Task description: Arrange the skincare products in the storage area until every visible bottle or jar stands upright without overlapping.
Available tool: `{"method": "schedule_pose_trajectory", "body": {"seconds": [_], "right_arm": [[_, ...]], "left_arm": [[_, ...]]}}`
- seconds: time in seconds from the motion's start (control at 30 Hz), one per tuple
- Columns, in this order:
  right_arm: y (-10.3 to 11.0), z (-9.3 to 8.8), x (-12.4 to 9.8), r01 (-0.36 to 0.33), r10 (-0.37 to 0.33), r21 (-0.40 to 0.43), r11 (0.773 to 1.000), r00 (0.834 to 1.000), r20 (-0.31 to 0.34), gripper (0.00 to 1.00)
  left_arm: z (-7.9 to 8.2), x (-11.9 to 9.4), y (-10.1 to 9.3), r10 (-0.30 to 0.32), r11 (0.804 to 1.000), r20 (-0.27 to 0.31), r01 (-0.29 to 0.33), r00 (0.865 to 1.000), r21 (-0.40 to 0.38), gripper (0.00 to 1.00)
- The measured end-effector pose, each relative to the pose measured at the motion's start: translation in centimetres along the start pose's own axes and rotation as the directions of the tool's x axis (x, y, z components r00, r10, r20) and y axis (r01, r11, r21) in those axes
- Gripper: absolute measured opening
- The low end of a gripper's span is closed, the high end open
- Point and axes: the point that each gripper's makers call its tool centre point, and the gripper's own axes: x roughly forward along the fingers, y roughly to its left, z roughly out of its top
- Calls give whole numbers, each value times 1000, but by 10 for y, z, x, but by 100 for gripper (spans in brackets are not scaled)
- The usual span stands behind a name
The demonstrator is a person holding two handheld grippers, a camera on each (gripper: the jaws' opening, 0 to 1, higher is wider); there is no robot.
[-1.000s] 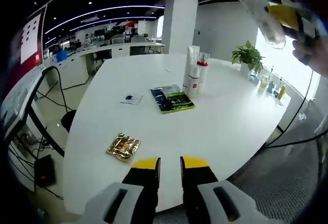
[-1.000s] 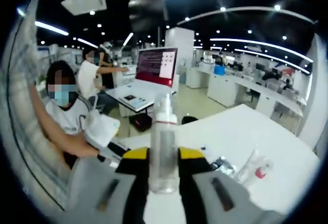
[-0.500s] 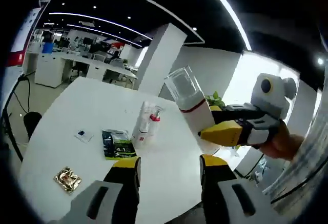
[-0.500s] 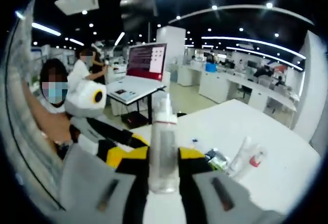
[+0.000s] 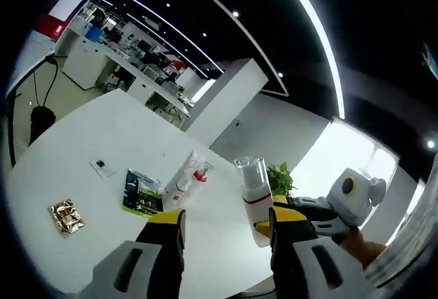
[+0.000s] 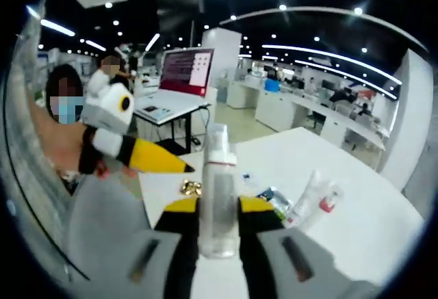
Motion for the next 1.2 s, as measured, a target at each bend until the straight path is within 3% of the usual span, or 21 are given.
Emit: {"method": "schedule_pose_trajectory", "body": {"seconds": [0.1,0.33,0.37,0.43,0.53,0.7,0.77,0.9,1.07,1.1,1.13,1.17,1.2], "right_arm": [[7,-1,6,-18,18,-8,1000,1000,-5,19],[23,2,18,-65,63,-91,994,998,-28,19],[28,3,21,-77,72,-138,987,997,-40,19],[31,4,24,-81,74,-144,986,996,-48,19],[23,4,25,-69,62,-156,985,997,-51,19],[23,2,24,-78,68,-201,976,996,-55,19],[26,1,25,-111,102,-197,974,993,-54,19],[34,-6,27,-217,206,-164,962,975,-81,20],[42,-9,19,-344,344,-4,939,938,-52,24],[44,-10,17,-369,369,17,929,928,-51,24],[47,-10,14,-400,402,37,916,915,-44,24],[48,-8,12,-419,421,51,907,907,-32,24],[51,-7,9,-445,447,63,893,894,-22,26]], "left_arm": [[-5,5,-8,-28,1000,-29,28,999,14,44],[-10,14,-6,-23,1000,-48,22,999,-1,43],[-10,16,-5,-21,1000,-51,21,998,-15,40],[-11,19,-4,-22,1000,-54,21,998,-20,29],[-8,20,-2,-27,998,-42,24,999,-66,27],[-8,19,-4,-25,999,-26,24,999,-46,25],[-7,17,-3,-28,999,-29,27,999,-23,23],[-11,14,2,-31,999,-74,34,997,38,22],[-3,2,2,-98,987,-117,112,988,112,21],[-1,-2,-5,-156,980,-131,170,979,103,21],[2,-3,-8,-174,975,-131,190,976,117,21],[0,-8,-18,-247,957,-171,268,954,111,21],[-2,-12,-24,-282,943,-200,309,938,122,21]]}}
